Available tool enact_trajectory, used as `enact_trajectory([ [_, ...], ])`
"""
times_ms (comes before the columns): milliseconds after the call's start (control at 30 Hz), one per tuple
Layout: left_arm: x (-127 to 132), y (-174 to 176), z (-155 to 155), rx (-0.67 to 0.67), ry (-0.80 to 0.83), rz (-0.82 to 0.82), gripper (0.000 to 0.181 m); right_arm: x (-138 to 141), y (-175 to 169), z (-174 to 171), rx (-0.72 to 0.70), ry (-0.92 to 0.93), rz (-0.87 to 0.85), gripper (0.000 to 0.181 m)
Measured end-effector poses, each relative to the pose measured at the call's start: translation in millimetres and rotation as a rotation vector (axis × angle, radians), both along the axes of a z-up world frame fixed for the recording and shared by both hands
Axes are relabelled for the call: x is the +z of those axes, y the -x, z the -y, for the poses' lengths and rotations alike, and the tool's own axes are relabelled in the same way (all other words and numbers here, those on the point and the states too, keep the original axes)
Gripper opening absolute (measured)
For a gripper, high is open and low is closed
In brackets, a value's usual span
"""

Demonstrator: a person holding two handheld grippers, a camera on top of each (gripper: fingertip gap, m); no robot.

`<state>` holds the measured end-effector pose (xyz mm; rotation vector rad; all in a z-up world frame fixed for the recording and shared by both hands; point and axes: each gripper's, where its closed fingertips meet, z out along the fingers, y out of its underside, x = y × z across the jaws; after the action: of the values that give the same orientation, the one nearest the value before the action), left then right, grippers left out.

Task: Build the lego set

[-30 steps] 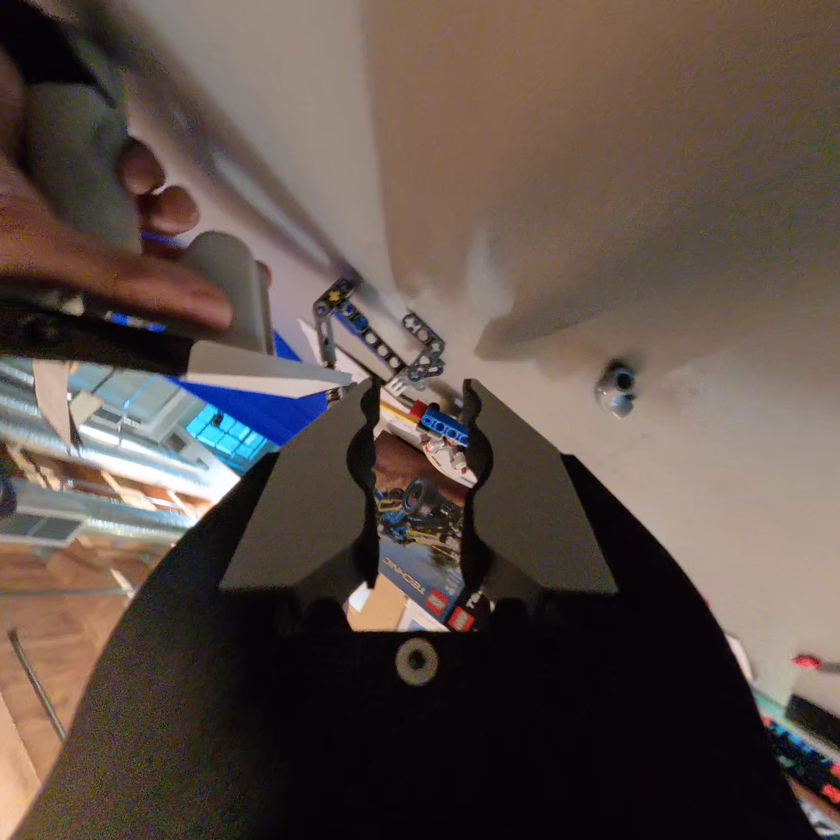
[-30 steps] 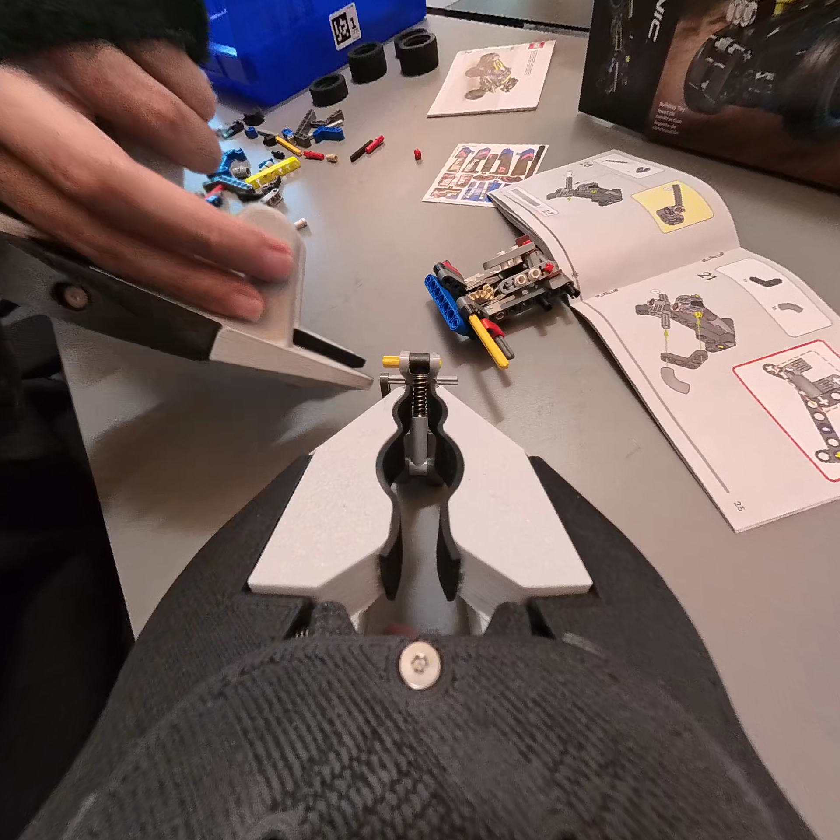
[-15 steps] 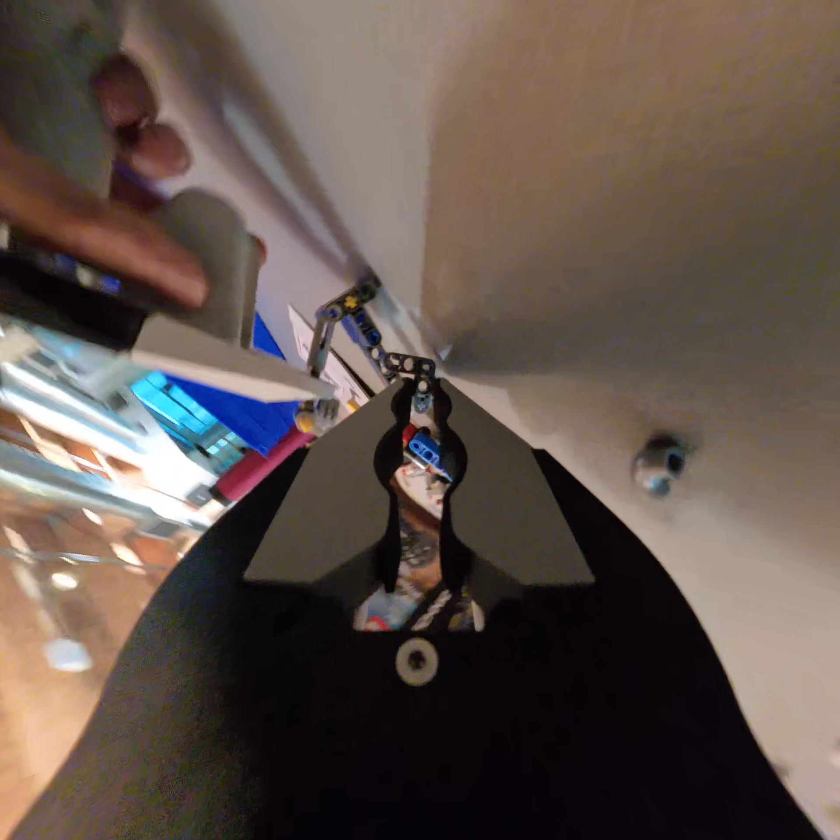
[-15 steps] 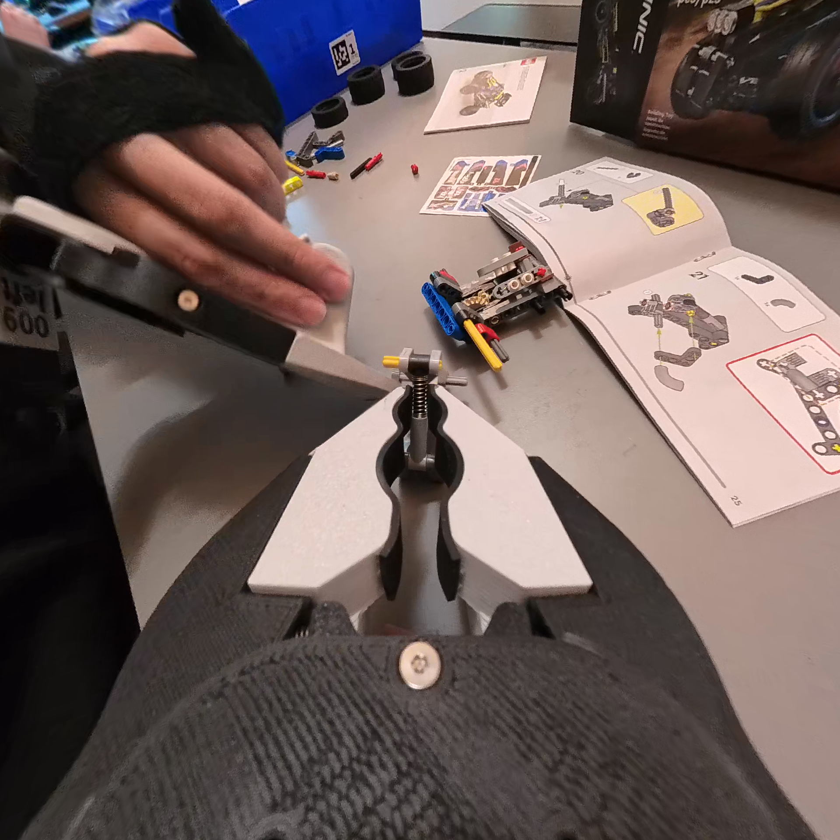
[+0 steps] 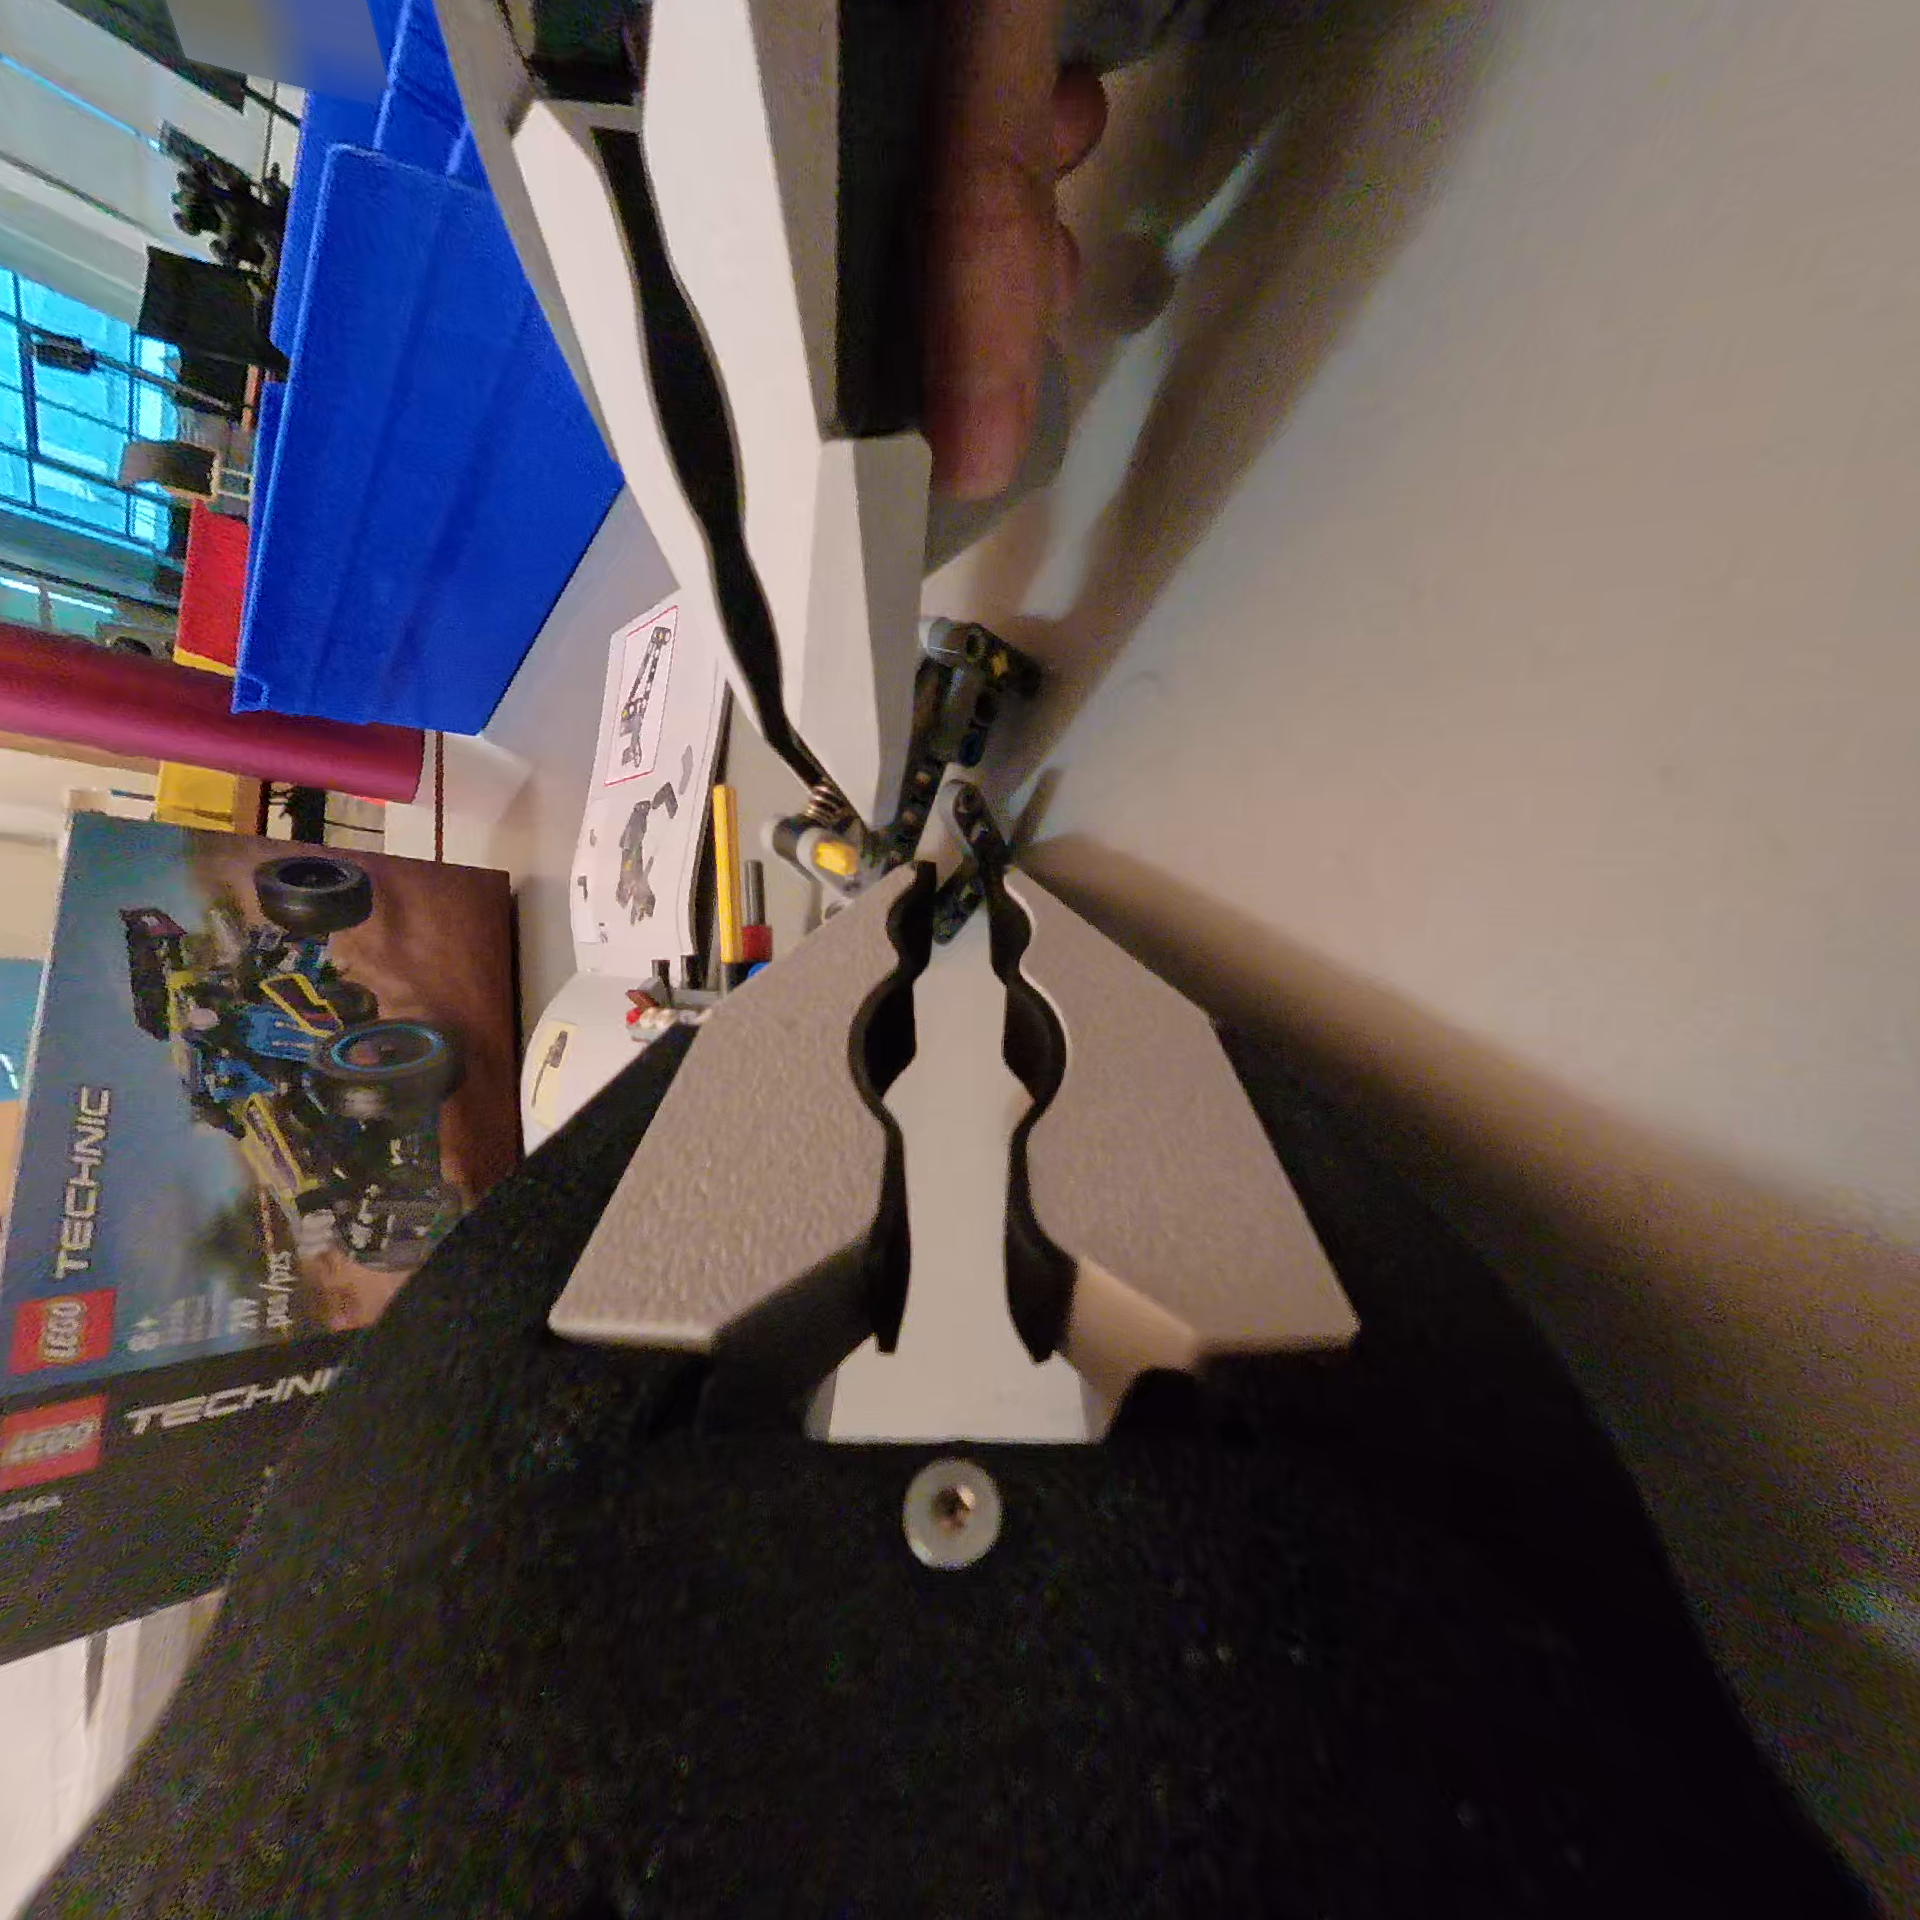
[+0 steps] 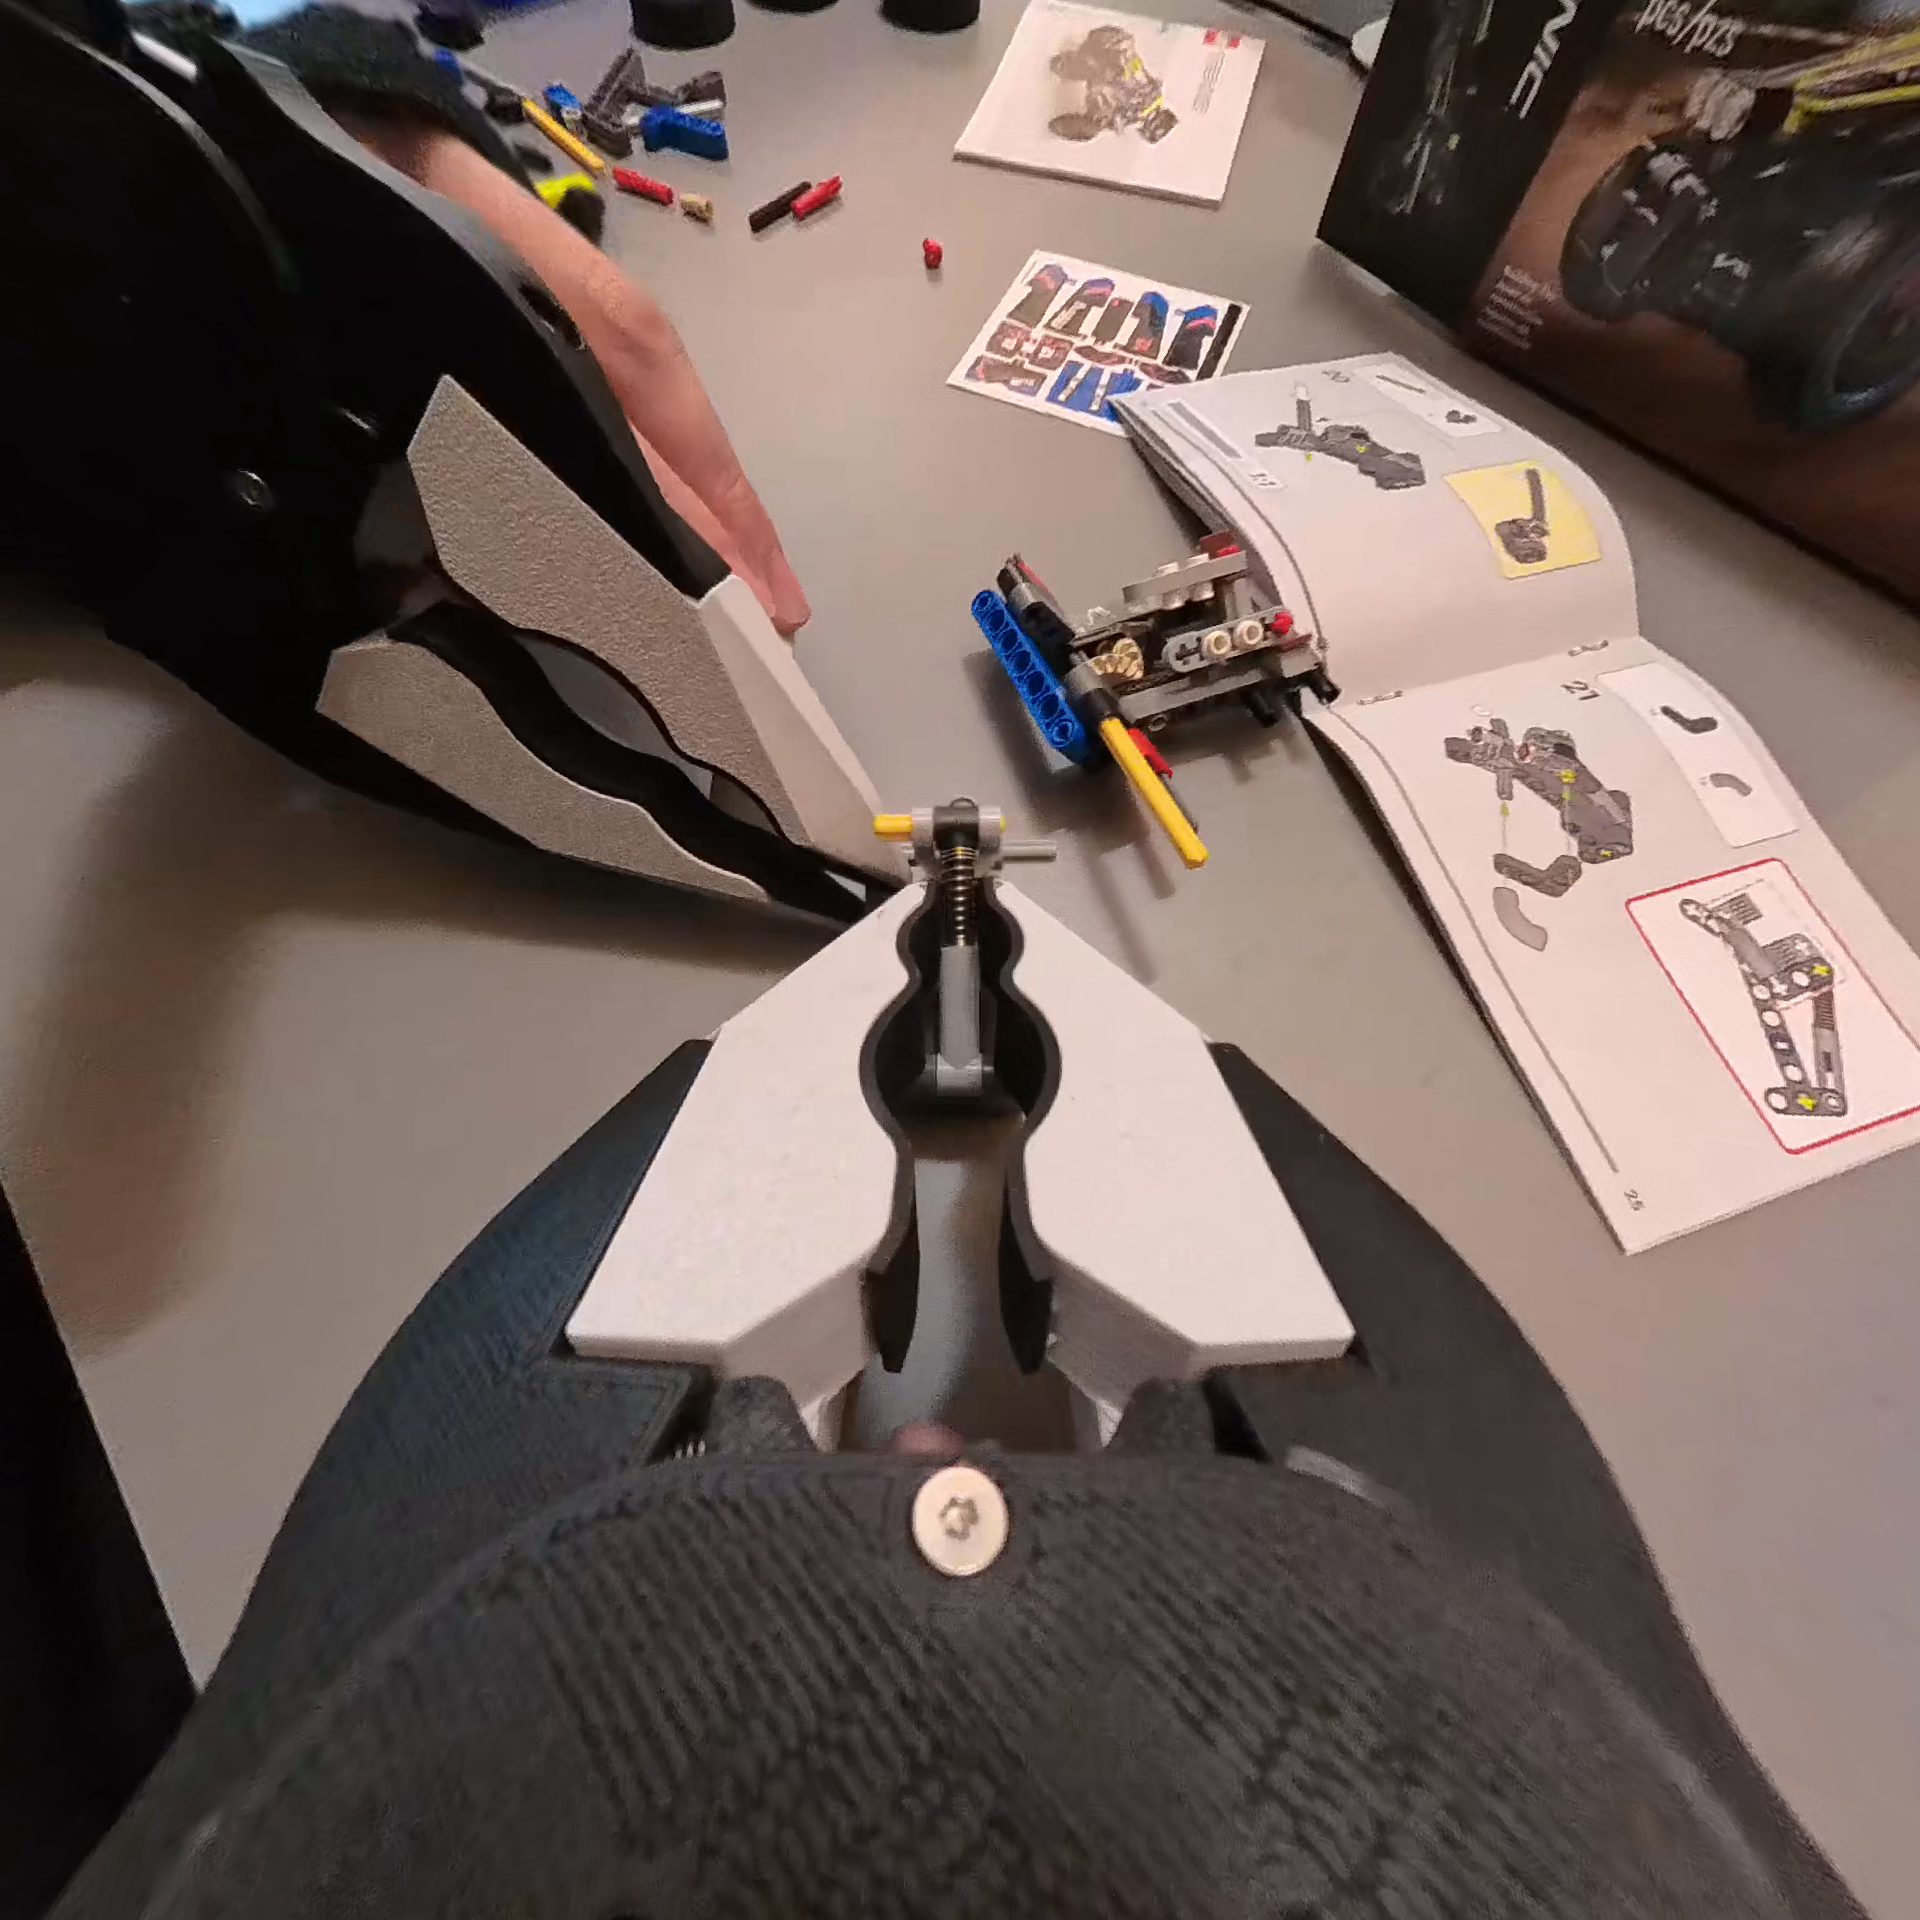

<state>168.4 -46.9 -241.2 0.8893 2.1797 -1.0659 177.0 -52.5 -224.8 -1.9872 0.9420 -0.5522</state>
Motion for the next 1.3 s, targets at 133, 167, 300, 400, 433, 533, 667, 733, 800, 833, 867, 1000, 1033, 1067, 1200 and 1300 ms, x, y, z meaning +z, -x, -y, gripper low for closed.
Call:
enact_trajectory([
  [133,0.6,-0.8,1.4,0.014,0.030,0.056,0.006,-0.1,-2.1,2.0,-0.015,-0.012,-0.011,0.004],
  [167,1.1,-1.0,1.5,0.018,0.038,0.054,0.006,1.0,-2.0,2.2,-0.016,-0.019,-0.007,0.003],
  [300,13.1,-2.8,2.7,0.035,0.127,-0.046,0.006,8.3,-2.5,4.5,-0.042,-0.096,-0.005,0.004],
  [400,23.7,-2.0,3.1,0.039,0.205,-0.188,0.007,17.1,-4.8,6.3,-0.059,-0.171,0.012,0.004],
  [433,28.0,-3.4,3.0,0.046,0.232,-0.220,0.007,18.6,-5.6,7.5,-0.065,-0.179,0.019,0.004],
  [533,56.6,-12.6,0.4,0.085,0.397,-0.347,0.000,21.1,-6.3,11.5,-0.077,-0.192,0.030,0.003],
  [667,39.6,-16.7,-5.5,0.070,0.259,-0.356,0.000,21.1,-8.4,15.5,-0.092,-0.208,0.020,0.004],
  [733,30.7,-7.5,-8.4,-0.002,0.174,-0.285,0.016,20.4,-8.4,15.2,-0.089,-0.205,0.016,0.004],
  [800,23.2,3.7,-8.6,-0.078,0.090,-0.141,0.018,19.4,-8.4,14.5,-0.084,-0.207,0.006,0.004],
  [833,19.0,7.1,-7.8,-0.101,0.039,-0.060,0.019,19.0,-8.5,14.4,-0.083,-0.212,0.000,0.004],
  [867,14.6,8.3,-6.6,-0.114,-0.015,0.020,0.019,18.9,-8.5,14.4,-0.081,-0.217,-0.005,0.004],
  [1000,5.1,3.4,1.8,-0.136,-0.182,0.267,0.017,20.6,-8.4,14.9,-0.079,-0.234,-0.004,0.004],
  [1033,2.6,2.8,3.6,-0.142,-0.219,0.292,0.016,20.9,-8.4,15.2,-0.080,-0.238,-0.004,0.004],
  [1067,-0.6,2.6,5.0,-0.148,-0.258,0.302,0.016,21.1,-8.0,14.9,-0.078,-0.245,-0.008,0.004],
  [1200,-3.4,-2.0,11.2,-0.139,-0.343,0.321,0.011,22.1,-7.8,15.0,-0.074,-0.261,-0.011,0.004],
  [1300,-6.3,-2.5,10.9,-0.120,-0.395,0.273,0.004,22.0,-7.0,13.8,-0.064,-0.265,-0.016,0.004],
])
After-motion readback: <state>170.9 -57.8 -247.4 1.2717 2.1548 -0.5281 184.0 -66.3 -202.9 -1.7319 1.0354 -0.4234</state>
